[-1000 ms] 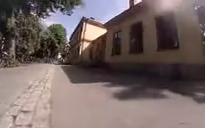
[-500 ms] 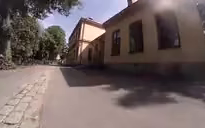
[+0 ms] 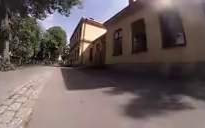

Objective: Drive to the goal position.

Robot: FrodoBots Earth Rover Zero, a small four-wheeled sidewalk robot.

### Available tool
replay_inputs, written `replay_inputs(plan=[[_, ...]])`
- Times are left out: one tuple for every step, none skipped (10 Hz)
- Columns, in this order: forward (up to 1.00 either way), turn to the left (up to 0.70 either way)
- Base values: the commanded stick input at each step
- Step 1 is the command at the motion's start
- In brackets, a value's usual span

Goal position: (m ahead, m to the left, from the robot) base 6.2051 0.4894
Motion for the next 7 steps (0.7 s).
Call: replay_inputs(plan=[[0.7, 0.01], [0.7, 0.19], [0.7, 0.35], [0.7, 0.35], [0.7, 0.13], [0.7, 0.24], [0.7, 0.32]])
